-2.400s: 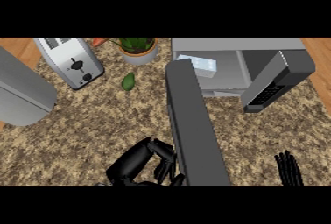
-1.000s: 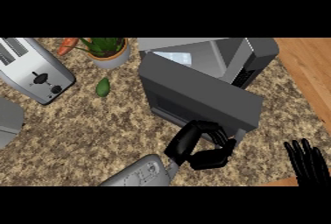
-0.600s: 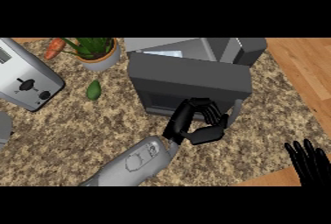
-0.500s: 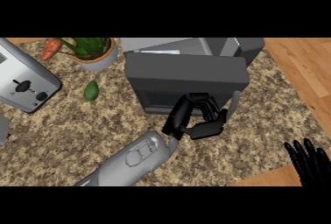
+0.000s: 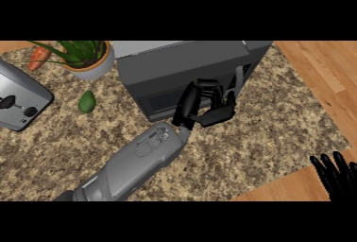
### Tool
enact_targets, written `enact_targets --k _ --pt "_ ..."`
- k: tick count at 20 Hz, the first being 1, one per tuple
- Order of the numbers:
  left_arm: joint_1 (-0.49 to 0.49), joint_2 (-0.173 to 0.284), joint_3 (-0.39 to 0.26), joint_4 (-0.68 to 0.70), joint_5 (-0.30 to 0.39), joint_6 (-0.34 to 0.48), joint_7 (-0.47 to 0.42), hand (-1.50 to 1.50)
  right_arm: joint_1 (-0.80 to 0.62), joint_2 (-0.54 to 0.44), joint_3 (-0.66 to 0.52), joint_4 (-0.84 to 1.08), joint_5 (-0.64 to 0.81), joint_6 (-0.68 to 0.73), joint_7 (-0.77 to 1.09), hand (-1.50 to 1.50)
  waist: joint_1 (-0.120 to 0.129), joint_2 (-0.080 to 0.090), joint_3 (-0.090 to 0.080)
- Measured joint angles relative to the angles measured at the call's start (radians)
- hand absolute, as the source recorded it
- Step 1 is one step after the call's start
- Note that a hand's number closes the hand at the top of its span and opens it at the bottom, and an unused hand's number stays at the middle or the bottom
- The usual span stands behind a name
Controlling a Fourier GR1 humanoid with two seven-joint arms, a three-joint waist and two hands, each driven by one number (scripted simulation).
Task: Pick up the milk, place it into the microwave and close the microwave
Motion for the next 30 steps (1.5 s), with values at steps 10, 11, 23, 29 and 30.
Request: enact_targets --k 10,11,23,29,30 --pt "-0.020 0.000 0.012 0.043 0.078 0.014 -0.084 1.50 0.004 -0.038 -0.007 -0.070 -0.068 0.026 0.036 -1.50 -0.026 0.002 0.002" --pt "-0.020 0.000 0.012 0.045 0.083 0.014 -0.093 1.50 0.008 -0.041 -0.007 -0.074 -0.074 0.030 0.040 -1.50 -0.027 0.001 0.002" --pt "-0.024 0.002 0.005 0.069 0.138 0.036 -0.170 1.50 0.015 -0.082 -0.028 -0.144 -0.125 0.049 0.065 -1.50 -0.053 0.001 0.004" --pt "-0.030 0.000 0.001 0.079 0.158 0.039 -0.202 1.50 0.030 -0.092 -0.028 -0.162 -0.170 0.063 0.080 -1.50 -0.057 0.005 0.006" --pt "-0.030 0.000 0.000 0.080 0.162 0.040 -0.206 1.50 0.032 -0.094 -0.028 -0.165 -0.177 0.065 0.082 -1.50 -0.058 0.006 0.006"
